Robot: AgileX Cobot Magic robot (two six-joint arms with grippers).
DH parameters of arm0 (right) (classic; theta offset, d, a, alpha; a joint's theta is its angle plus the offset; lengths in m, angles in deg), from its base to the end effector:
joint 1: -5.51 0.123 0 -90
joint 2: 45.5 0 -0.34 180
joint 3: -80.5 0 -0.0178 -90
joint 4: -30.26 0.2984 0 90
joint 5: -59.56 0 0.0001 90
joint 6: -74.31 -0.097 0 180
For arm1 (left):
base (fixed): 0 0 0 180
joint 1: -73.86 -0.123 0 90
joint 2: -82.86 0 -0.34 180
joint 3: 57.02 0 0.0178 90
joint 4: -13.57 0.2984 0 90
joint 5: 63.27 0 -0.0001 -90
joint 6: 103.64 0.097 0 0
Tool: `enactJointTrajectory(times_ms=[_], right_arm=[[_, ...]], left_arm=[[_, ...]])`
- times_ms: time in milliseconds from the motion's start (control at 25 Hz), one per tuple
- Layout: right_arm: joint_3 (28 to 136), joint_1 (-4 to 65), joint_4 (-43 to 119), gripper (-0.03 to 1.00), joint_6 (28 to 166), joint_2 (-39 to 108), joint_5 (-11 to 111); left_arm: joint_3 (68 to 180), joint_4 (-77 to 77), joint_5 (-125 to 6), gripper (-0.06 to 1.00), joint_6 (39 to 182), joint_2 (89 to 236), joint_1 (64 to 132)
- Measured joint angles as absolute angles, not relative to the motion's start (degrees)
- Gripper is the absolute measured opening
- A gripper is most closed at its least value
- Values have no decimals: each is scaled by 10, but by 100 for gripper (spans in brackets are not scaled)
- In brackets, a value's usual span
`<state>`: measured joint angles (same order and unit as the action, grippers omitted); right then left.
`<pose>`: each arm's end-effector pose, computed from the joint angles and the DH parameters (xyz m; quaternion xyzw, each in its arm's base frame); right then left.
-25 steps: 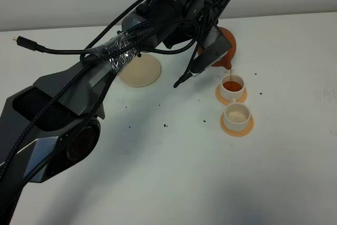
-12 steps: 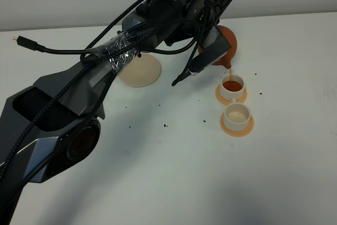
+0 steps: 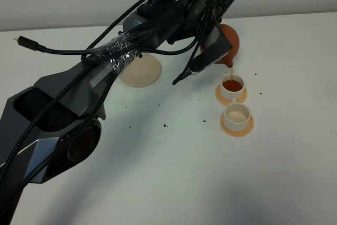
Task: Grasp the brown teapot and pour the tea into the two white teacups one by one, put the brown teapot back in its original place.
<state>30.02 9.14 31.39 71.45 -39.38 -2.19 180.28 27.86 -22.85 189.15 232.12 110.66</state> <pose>-0.0135 0.0008 0.2922 -0.0062 0.8587 0.0388 0.5110 0.5400 -0.3845 0.2409 0.8902 0.1859 0.3349 0.2467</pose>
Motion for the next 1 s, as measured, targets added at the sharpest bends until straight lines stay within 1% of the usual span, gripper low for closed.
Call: enactJointTrajectory(times_ms=[800,1000], right_arm=[[300,91,314,24,715,-394,-22],[300,91,314,24,715,-394,-22]], left_arm=[[1803,279,-231,12,1892,2321,1108],[1803,278,-225,12,1862,2321,1108]])
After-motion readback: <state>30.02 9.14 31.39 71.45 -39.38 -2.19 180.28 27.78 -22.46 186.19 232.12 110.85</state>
